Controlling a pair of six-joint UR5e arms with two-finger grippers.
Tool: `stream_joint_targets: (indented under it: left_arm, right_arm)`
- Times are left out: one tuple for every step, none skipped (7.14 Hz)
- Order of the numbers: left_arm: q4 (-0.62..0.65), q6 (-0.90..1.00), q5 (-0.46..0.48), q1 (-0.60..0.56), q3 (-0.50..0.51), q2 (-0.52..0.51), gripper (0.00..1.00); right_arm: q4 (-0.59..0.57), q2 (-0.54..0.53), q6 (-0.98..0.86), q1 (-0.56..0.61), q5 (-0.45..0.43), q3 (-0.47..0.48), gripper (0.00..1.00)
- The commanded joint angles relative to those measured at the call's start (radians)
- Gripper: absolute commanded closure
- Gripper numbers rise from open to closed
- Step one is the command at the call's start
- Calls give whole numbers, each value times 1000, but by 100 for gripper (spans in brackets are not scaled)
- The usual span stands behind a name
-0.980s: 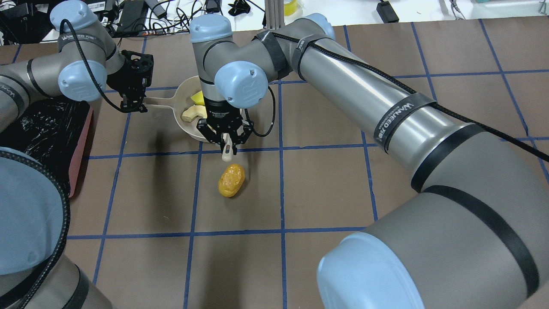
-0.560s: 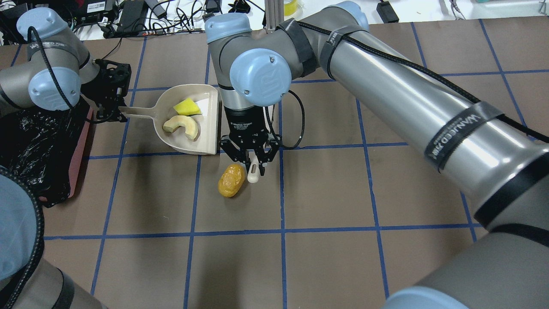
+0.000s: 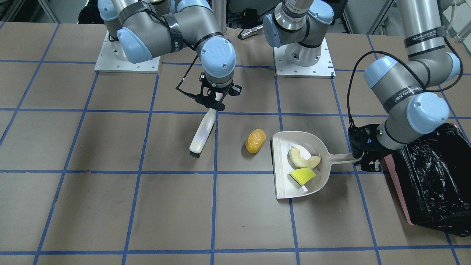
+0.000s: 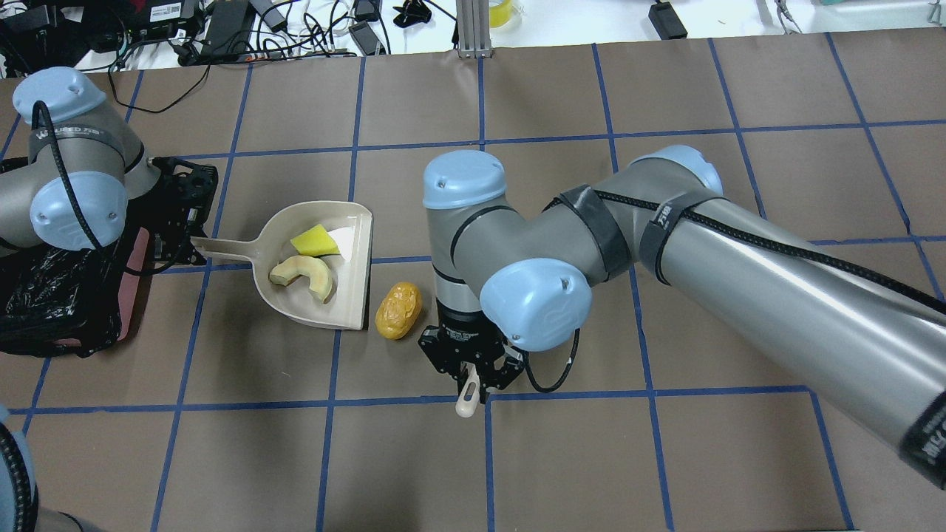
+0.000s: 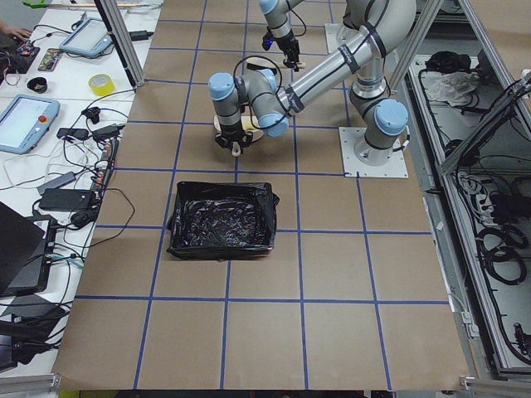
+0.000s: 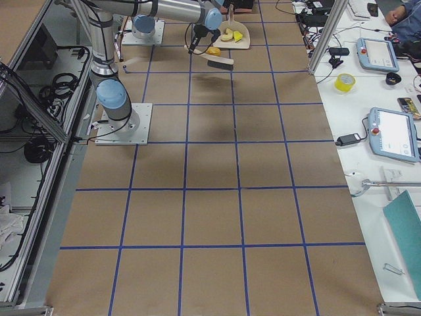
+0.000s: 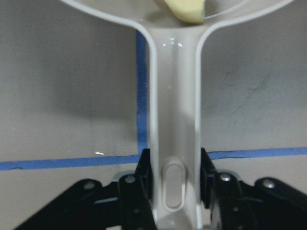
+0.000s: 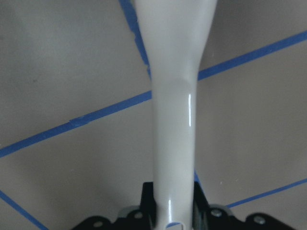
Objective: Sweep and dump trash into bin
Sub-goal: 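Move the brush behind the yellow potato with the right gripper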
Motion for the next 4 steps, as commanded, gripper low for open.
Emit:
stream_joint_targets:
  left_arm:
    - [16,1,43,-2,-102,78,100]
    - [16,-4,45,-2,-125,96,100]
    - [16,-4,45,-2,-127,107,100]
    - [15,-9,45,-3,-128,107,100]
  right_arm:
    - [-69,16,57,35,64,35,100]
    - [-139,53,60,52,64,30,100]
    - [-196,107,60,87,52,9,100]
    - [-207,166,58,101,46,-73,100]
